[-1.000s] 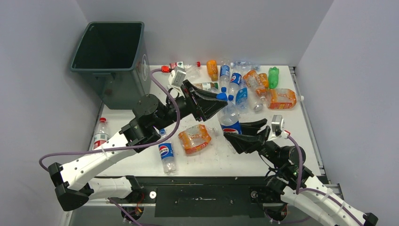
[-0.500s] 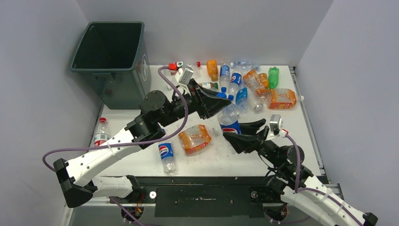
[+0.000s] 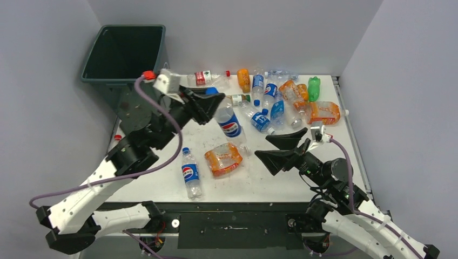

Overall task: Put the plastic bottles in the bin
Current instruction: Place the plastic bottle in the trash bin.

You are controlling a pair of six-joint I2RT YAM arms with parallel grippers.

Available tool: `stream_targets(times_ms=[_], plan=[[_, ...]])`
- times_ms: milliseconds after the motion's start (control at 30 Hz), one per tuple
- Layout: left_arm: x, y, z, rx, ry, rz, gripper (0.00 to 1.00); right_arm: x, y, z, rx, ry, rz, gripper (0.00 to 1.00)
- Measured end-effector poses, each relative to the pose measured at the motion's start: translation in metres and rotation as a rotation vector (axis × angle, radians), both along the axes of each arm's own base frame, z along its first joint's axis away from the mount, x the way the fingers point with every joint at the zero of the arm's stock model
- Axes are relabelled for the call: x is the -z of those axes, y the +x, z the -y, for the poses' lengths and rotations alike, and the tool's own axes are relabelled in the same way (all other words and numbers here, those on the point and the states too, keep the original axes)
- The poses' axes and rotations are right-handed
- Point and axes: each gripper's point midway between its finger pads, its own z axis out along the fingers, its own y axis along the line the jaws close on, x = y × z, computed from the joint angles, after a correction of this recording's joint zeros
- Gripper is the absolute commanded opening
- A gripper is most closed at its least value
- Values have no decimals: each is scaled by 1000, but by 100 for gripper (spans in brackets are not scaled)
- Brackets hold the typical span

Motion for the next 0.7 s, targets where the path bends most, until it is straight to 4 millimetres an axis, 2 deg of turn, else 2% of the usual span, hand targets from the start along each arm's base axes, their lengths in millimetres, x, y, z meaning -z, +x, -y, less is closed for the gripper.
stream_targets(times_ms=[100,167,367,433,533,600,700], plan=[[-24,-2,-48,-148,-6,77,0,-12,-3,3,-2,24,-12,90],[-45,-6,-77,-239,-17,133,0,-12,-2,5,13,22,-21,90],[-95,-3,-158,-583,-17,308,0,13,22,32,211,-43,-76,90],[-107,-1,-180,-701,-14,359,0,26,30,42,285,-48,-84,90],[-123,13,-205,-874,22,409,0,60,39,49,348,-87,-123,90],[-133,29,-219,-975,42,417,0,85,43,47,360,-129,-165,90],[-143,61,-246,-1094,31,411,0,104,47,43,363,-161,-217,90]])
